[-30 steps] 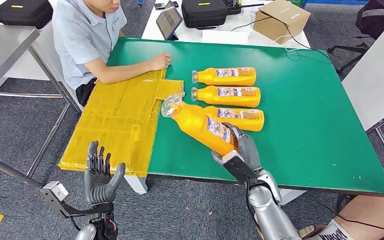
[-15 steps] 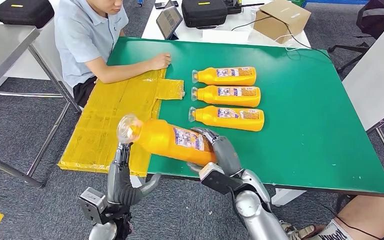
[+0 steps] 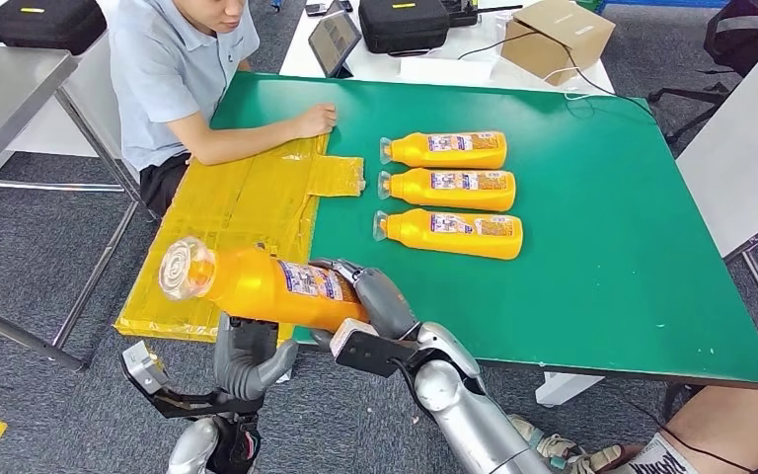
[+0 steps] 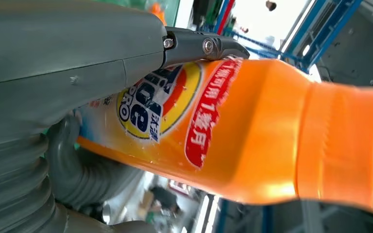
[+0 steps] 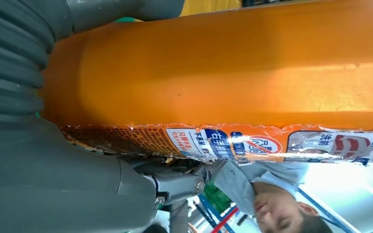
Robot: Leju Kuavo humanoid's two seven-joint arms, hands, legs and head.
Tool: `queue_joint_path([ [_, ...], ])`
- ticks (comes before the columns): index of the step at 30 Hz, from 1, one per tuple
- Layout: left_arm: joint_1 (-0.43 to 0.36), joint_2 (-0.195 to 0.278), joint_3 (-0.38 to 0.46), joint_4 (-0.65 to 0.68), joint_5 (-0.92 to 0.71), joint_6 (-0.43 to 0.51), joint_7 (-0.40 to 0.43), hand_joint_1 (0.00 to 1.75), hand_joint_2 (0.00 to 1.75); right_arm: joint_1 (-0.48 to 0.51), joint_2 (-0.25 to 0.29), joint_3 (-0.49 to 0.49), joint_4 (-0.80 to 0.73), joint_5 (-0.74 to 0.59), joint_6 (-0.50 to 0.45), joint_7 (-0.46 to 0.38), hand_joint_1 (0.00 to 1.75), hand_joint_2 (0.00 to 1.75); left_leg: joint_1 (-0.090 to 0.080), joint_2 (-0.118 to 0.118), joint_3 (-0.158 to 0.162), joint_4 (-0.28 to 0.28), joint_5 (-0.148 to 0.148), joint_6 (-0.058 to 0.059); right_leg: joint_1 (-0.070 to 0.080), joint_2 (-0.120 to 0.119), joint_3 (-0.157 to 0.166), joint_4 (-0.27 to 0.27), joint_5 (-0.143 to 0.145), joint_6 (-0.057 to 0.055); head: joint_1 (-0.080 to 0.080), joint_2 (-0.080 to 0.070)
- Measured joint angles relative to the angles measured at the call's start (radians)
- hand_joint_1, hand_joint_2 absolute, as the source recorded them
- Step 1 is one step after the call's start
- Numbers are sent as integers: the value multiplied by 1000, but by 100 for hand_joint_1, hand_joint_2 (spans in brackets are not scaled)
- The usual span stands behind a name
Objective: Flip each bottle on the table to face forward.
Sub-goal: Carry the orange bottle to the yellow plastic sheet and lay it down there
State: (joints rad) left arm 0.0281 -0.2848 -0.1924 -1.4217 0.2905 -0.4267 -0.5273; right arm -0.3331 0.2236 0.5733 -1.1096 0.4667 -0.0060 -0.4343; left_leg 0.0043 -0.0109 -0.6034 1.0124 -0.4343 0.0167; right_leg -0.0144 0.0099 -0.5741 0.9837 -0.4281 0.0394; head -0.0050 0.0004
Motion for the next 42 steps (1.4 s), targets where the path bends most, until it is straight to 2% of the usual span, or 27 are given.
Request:
queue_joint_path([
  [3, -11, 0, 9, 19, 54, -63, 17, 0, 175, -7, 13, 17, 5, -4, 0, -6, 175, 175, 0, 0, 0, 0, 0, 0, 0, 0, 0, 0, 0, 0, 0, 0],
  [7, -21, 0, 16, 33, 69, -84, 21, 0, 175, -22, 30, 29, 24, -8, 4, -9, 175, 175, 0, 0, 0, 0, 0, 0, 0, 0, 0, 0, 0, 0, 0, 0],
  [8, -21, 0, 18, 36, 64, -79, 22, 8, 175, -26, 32, 32, 32, -9, 7, -11, 175, 175, 0, 0, 0, 0, 0, 0, 0, 0, 0, 0, 0, 0, 0, 0],
  [11, -21, 0, 21, 46, 23, -39, 14, 136, 175, -43, 38, 46, 64, -8, 18, -17, 175, 175, 0, 0, 0, 0, 0, 0, 0, 0, 0, 0, 0, 0, 0, 0],
  [12, -20, 1, 24, 49, 12, -27, 10, 171, 175, -49, 39, 53, 75, -7, 21, -18, 175, 175, 0, 0, 0, 0, 0, 0, 0, 0, 0, 0, 0, 0, 0, 0],
  [21, -9, 1, 54, 52, 4, 16, 20, 175, 175, -73, 41, 86, 129, -10, 44, -6, 175, 175, 0, 0, 0, 0, 0, 0, 0, 0, -1, 0, 0, 0, 0, 0],
  [22, -8, 1, 57, 52, 2, 20, 20, 175, 175, -76, 41, 89, 134, -10, 49, -3, 172, 175, 0, 0, 0, 0, 0, 0, 0, 0, -1, 0, 0, 0, 0, 0],
  [23, -7, 1, 60, 52, 0, 25, 20, 175, 175, -81, 42, 93, 140, -10, 56, 1, 161, 175, 0, 0, 0, 0, 0, 0, 0, 0, -1, 0, 0, 0, 0, 0],
  [24, -6, 1, 63, 52, -2, 30, 19, 175, 175, -88, 42, 97, 147, -10, 66, 5, 127, 175, 0, 0, 0, 0, 0, 0, 0, 0, -1, 0, 0, 0, 0, 0],
  [26, -3, 1, 70, 52, -1, 34, 17, 175, 175, -103, 42, 106, 164, -11, 88, 10, 42, 175, 0, 0, 0, 0, 0, 0, 0, 0, -1, 0, 0, 0, 0, 0],
  [27, -2, 1, 74, 52, 3, 34, 16, 175, 175, -109, 42, 112, 174, -13, 97, 11, 10, 175, 0, 0, 0, 0, 0, 0, 0, 0, -1, 0, 0, 0, 0, 0],
  [28, -2, 1, 79, 52, 9, 33, 16, 175, 175, -114, 43, 119, 185, -14, 104, 11, 0, 131, 0, 0, 0, 0, 0, 0, 0, 0, -1, 0, 0, 0, 0, 0],
  [31, -3, 1, 95, 51, 36, 29, 24, 175, 175, -119, 48, 140, 211, -15, 108, 8, 0, 0, 0, 0, 0, 0, 0, 0, 0, 0, -1, 0, 0, 0, 0, 0],
  [42, 3, 1, 122, 51, 78, 13, 53, 175, 175, -119, 56, 160, 244, -7, 83, 3, 0, 0, 0, 0, -1, 0, 0, 0, 0, 0, -1, 0, 0, 0, 0, 0],
])
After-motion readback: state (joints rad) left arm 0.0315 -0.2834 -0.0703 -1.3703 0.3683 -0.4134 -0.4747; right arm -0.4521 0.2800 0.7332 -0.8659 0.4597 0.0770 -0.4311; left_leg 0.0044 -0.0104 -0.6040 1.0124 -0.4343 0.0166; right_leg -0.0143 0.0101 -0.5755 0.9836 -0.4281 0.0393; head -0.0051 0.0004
